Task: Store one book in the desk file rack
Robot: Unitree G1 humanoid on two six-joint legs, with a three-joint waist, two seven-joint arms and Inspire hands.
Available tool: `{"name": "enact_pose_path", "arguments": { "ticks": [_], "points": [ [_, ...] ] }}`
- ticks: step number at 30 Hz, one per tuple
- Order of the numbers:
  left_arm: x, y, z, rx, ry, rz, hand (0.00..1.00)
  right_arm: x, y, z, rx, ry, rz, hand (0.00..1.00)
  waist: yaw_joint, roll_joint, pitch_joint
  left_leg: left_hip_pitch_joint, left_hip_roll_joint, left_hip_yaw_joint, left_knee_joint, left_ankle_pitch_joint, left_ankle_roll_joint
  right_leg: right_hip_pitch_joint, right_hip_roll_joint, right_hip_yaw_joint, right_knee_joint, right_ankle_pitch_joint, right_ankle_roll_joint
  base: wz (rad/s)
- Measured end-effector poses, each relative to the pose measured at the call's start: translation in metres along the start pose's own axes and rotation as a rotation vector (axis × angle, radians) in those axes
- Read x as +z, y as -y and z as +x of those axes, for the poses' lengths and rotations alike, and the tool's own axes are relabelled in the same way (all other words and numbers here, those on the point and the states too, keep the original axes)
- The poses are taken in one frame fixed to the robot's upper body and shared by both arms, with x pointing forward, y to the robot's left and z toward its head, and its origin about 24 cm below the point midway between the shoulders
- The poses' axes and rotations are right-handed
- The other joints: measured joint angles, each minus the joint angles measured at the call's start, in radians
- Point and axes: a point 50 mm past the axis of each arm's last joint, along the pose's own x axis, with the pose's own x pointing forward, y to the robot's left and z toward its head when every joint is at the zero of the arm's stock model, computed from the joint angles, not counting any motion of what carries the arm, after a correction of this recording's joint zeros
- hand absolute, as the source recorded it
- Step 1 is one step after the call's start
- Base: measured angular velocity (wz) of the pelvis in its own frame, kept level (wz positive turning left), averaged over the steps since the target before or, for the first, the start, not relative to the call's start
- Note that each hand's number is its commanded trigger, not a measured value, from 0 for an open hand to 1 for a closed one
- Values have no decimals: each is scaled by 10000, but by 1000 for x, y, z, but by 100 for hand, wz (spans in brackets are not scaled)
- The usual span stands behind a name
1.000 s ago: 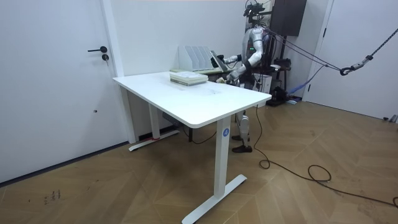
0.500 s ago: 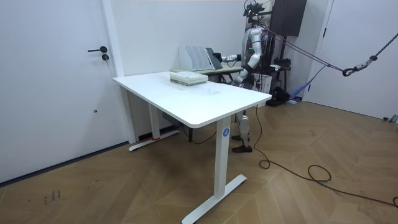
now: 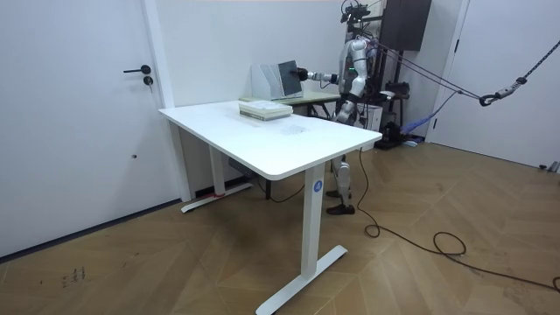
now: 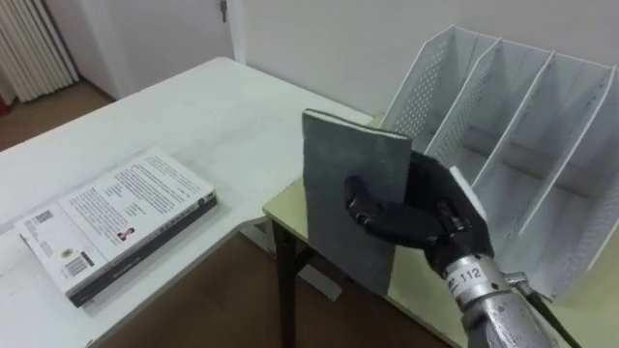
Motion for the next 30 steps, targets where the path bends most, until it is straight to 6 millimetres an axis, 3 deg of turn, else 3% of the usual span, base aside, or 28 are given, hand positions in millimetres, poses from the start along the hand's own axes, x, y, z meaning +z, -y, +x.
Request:
{"name": "enact_pose_path", "arguments": {
  "ticks": [6,15,24,30],
  "points": [
    [-23,-7,-6,919,-195,-1099,0,24,13,4,-2671,1444,-2250,100,30,-14,-18,31,-5,-35,-65,1,-7,-21,4,-101,-58,-1,1,1],
    [-27,-5,-4,1259,-346,-1306,0,61,29,10,-6751,3891,-3544,100,264,5,-60,164,-4,-75,-154,1,-35,89,25,-199,-134,1,1,-1],
    [-26,-6,-3,1422,-435,-1227,0,81,35,12,-8826,5388,-3042,100,260,-73,-20,77,-4,-200,-138,2,-40,103,-36,-733,-108,1,1,2],
    [-25,-6,-2,1608,-404,-1187,0,104,42,17,-9887,6483,-2265,100,254,-172,-82,19,-9,-305,-108,25,-66,74,-41,-868,-124,0,-1,6]
  ]
}}
